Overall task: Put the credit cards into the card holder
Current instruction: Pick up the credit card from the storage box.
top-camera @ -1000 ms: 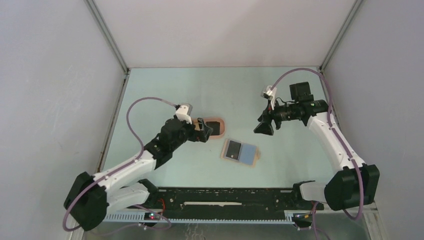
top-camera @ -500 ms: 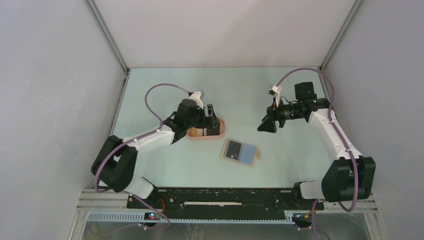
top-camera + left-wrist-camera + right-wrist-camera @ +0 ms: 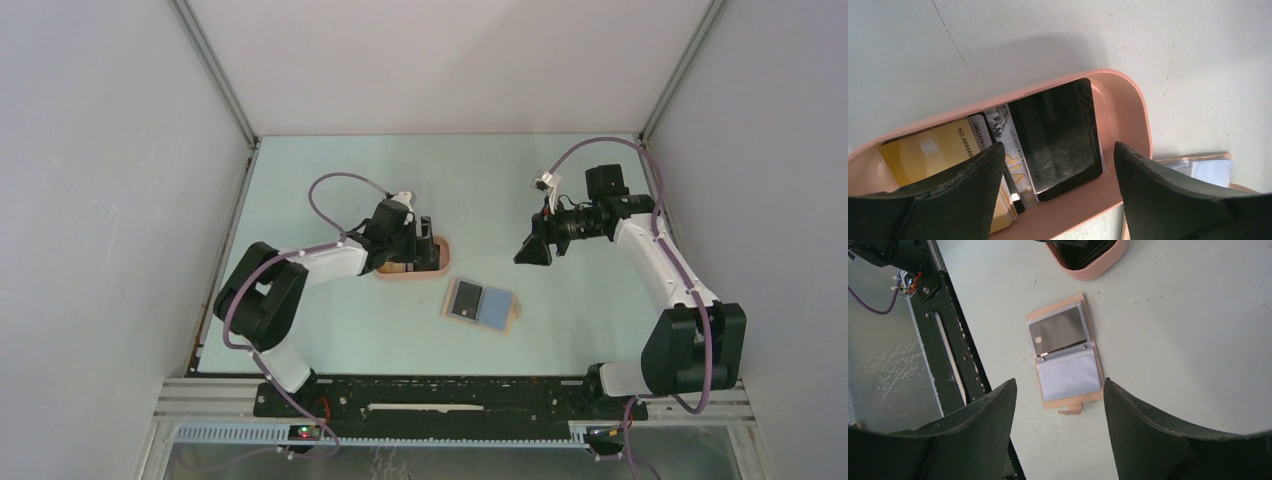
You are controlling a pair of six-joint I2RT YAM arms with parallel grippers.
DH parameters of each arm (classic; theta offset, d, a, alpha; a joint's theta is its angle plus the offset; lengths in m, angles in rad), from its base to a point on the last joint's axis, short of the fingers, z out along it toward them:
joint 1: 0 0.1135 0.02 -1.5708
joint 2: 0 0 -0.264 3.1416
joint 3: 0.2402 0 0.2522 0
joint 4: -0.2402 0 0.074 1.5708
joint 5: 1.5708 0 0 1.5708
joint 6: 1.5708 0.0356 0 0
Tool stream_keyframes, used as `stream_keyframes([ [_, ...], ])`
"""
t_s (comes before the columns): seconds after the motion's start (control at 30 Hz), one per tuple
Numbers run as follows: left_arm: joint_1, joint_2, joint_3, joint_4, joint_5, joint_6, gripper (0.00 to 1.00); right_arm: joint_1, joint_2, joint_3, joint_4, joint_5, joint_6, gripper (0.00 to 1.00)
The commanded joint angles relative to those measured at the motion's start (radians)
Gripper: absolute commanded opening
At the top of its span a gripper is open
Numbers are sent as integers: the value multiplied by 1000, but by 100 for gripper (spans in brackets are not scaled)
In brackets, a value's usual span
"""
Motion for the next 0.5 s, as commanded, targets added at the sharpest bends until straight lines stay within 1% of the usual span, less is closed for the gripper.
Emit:
stream_keyframes([
  [0.0,6,12,62,-1,11,-26,85,1,-6,2,-3,3,3,73],
  [0.3,6,75,83,-37,35,-67,84,1,-7,1,-6,-3,-1,73],
  [0.47,6,94,95,-53,66,-76,82,1,-9,1,-8,-3,-2,73],
])
